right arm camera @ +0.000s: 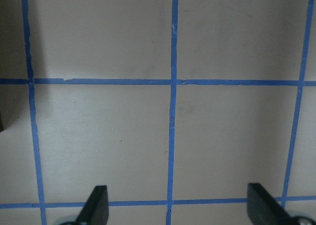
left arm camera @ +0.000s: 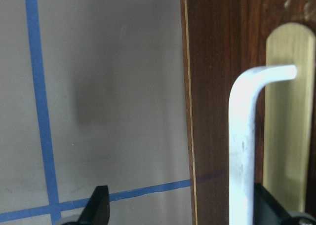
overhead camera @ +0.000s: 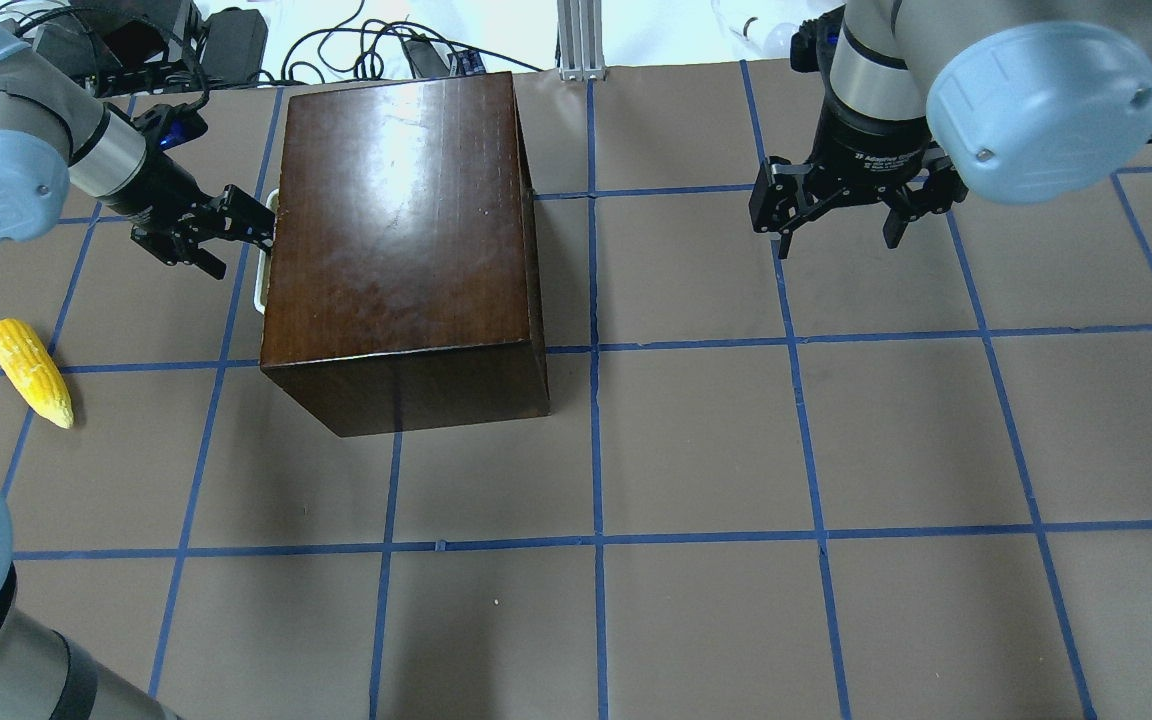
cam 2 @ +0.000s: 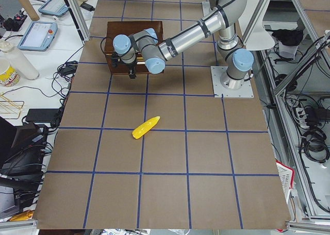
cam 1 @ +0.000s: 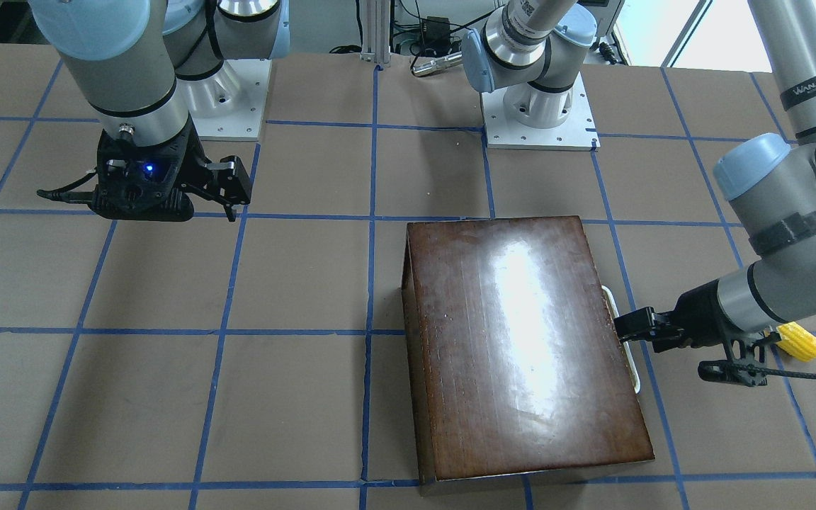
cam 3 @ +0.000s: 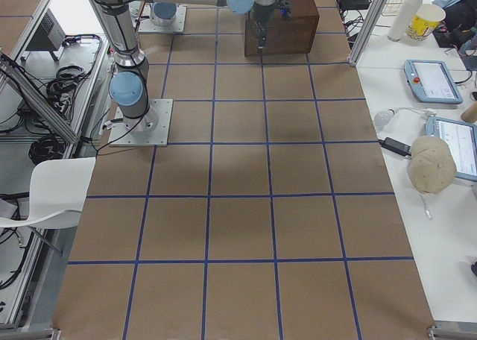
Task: Open drawer and put corn inside
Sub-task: 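Close the left gripper on the white drawer handle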
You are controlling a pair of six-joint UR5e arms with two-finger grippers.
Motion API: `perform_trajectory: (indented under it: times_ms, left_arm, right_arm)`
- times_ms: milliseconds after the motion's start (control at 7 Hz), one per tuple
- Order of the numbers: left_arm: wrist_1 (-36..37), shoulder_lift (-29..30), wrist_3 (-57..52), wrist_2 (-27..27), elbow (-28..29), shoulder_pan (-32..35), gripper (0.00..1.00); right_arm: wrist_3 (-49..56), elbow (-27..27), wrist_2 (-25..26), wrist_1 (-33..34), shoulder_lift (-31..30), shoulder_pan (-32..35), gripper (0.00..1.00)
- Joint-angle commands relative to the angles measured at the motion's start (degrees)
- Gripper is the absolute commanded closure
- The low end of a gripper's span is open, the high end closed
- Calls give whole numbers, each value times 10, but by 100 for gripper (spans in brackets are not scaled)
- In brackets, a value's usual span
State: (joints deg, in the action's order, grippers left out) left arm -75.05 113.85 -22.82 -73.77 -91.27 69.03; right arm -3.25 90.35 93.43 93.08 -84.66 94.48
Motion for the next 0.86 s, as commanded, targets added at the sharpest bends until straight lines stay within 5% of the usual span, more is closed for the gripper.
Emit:
perform_trajectory:
  times_ms: [0,714]
  left_arm:
    - [1,0,-10,-1,-5,0,0]
    - [-1,-1,-28,-7,2,-7,0]
  right_arm:
    - [0,0,0,0,0,0,0]
    - [0,0,0,0,0,0,0]
